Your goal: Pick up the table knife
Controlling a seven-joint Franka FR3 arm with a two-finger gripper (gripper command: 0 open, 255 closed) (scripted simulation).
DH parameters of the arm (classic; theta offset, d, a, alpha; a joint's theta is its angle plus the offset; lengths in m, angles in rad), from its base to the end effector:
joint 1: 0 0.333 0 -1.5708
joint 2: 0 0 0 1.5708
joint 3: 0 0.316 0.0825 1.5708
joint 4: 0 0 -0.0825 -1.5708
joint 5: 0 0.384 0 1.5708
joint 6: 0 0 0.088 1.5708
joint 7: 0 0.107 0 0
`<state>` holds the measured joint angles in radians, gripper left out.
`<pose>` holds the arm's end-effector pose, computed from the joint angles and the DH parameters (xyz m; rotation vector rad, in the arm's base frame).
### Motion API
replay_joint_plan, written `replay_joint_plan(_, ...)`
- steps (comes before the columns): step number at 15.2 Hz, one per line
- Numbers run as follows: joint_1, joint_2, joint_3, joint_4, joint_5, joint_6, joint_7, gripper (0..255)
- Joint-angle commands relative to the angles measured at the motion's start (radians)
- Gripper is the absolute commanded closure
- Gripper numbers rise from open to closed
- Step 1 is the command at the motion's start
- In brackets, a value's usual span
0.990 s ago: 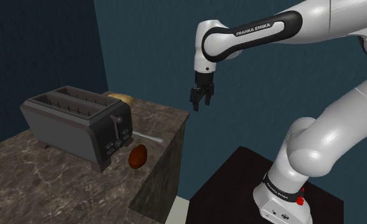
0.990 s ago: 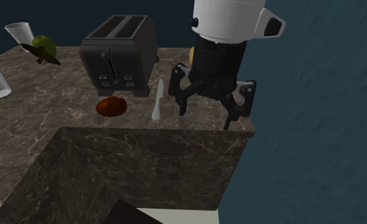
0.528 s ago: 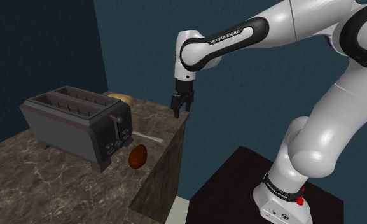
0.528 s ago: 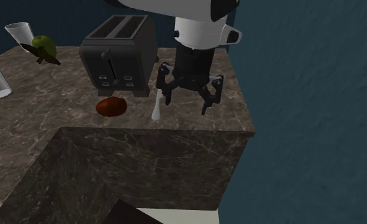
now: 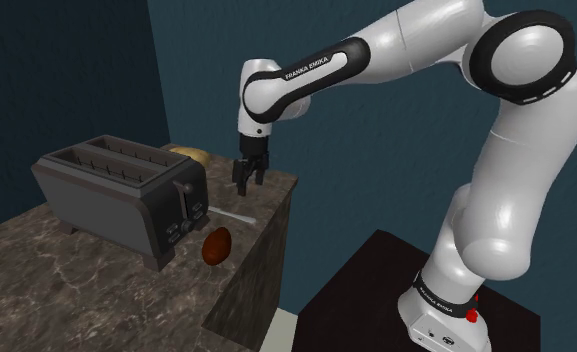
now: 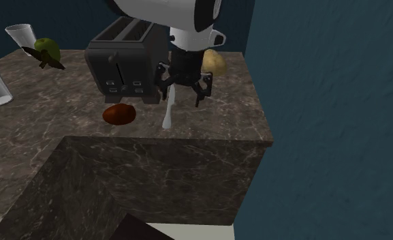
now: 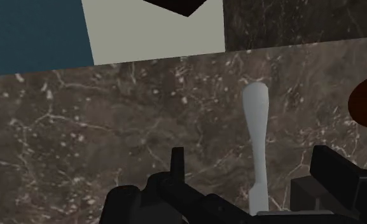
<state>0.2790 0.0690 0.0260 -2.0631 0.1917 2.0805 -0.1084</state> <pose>0.5274 0.1760 0.3974 -2.9422 -0.4677 0.1009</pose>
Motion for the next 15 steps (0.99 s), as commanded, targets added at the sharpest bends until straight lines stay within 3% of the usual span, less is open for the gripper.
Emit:
replay_joint_plan(1,0.012,0.053,0.014,0.039,0.018,0.023,-0.023,0)
replay_joint_plan(5,0.032,0.154,0.041,0.139,0.040,0.041,-0.053,0)
replay_joint_plan(14,0.033,0.204,0.044,0.099,0.050,0.129,-0.073,0)
replay_joint_plan(15,0.034,0.204,0.044,0.098,0.050,0.131,-0.073,255)
